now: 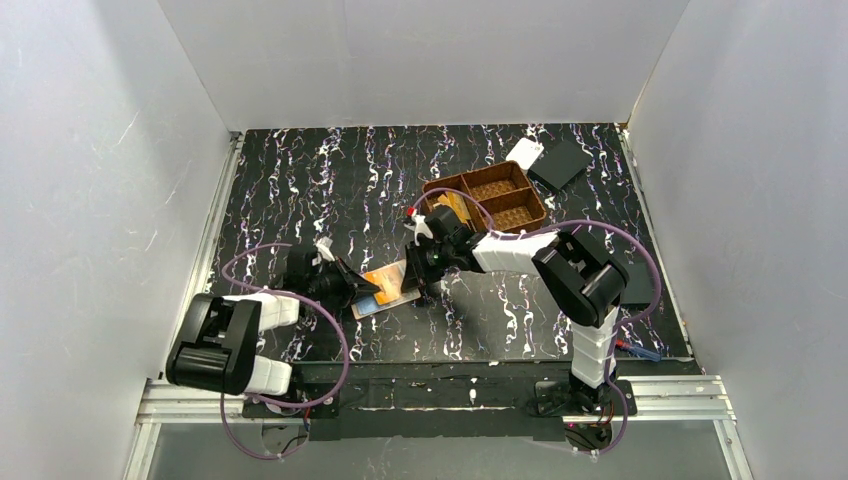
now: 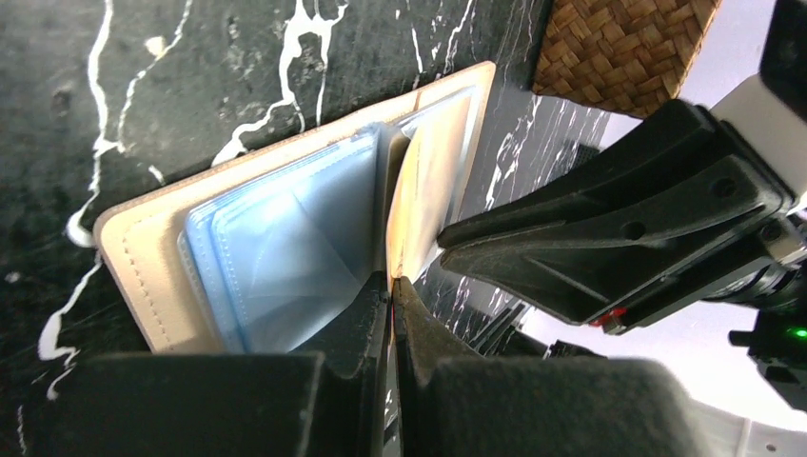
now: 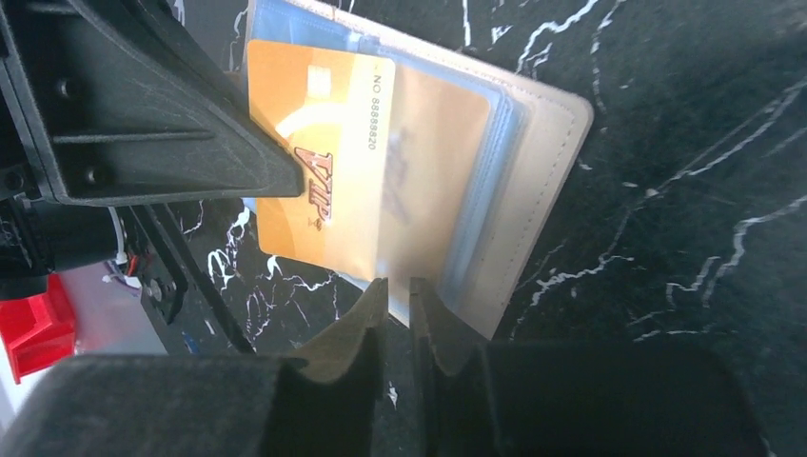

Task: Put the credit cards into the card holder
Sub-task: Insert the credit card into the card holder.

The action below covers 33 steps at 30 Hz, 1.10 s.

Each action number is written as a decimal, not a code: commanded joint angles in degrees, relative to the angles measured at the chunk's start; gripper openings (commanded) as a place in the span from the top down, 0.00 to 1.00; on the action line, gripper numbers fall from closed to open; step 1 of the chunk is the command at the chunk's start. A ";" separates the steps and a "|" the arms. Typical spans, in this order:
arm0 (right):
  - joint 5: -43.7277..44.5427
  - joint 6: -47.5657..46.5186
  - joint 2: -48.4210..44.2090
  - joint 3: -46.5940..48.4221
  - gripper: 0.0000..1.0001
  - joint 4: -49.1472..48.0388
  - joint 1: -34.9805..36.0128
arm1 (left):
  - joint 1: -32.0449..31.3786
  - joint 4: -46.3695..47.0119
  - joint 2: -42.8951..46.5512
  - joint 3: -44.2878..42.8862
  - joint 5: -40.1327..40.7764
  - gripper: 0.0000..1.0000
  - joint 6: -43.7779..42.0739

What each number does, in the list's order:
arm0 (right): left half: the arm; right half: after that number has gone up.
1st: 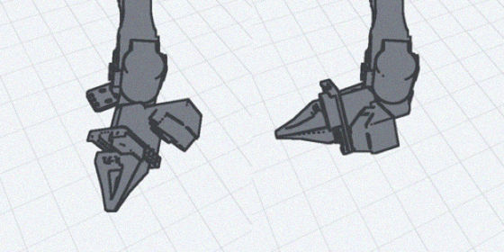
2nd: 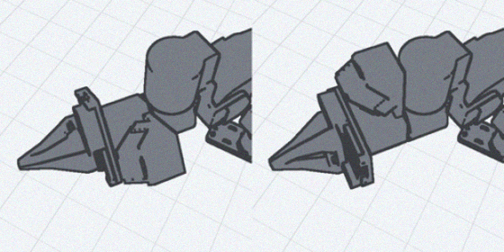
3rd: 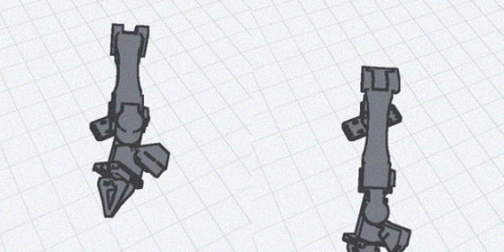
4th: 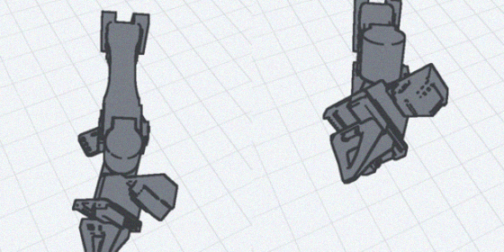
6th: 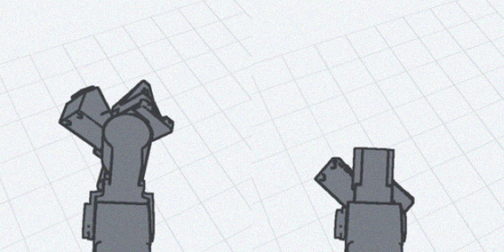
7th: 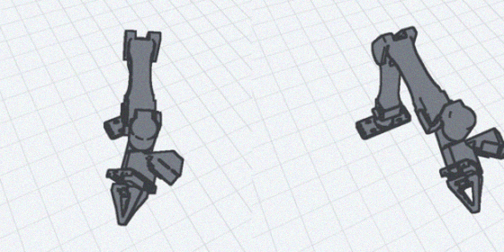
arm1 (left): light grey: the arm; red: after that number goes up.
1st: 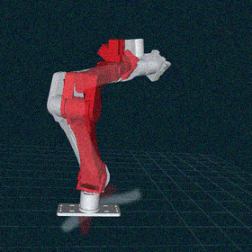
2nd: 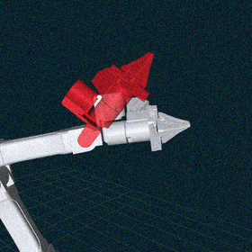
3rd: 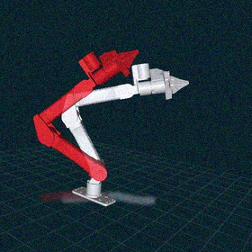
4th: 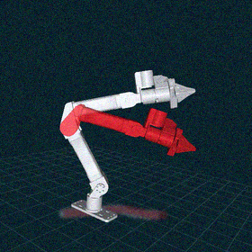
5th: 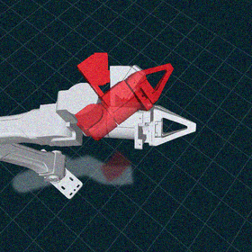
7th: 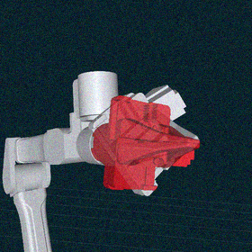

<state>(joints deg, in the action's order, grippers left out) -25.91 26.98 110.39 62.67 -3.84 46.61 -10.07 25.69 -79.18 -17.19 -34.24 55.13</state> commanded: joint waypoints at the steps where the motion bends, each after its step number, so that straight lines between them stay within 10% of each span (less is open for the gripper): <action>1: 3.98 -3.57 -0.79 3.94 0.73 8.67 -1.61 | 0.63 -11.51 -2.37 -3.25 -5.01 1.00 -8.83; 11: 5.66 -5.75 2.84 8.04 0.55 11.72 -2.07 | 1.72 -14.97 -9.24 -8.91 -10.67 1.00 -11.85; 24: 4.29 -1.87 5.48 6.41 0.83 5.48 -0.29 | -1.61 -15.06 -12.70 -12.40 -10.31 1.00 -11.06; 33: 5.59 -2.20 3.71 5.09 0.83 6.06 -0.29 | -1.62 -30.12 -0.57 -11.65 2.65 0.54 -10.47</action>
<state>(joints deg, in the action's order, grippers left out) -21.69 24.99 113.82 69.32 2.20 45.19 -11.33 7.16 -85.03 -28.45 -39.92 46.35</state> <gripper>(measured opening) 0.173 0.402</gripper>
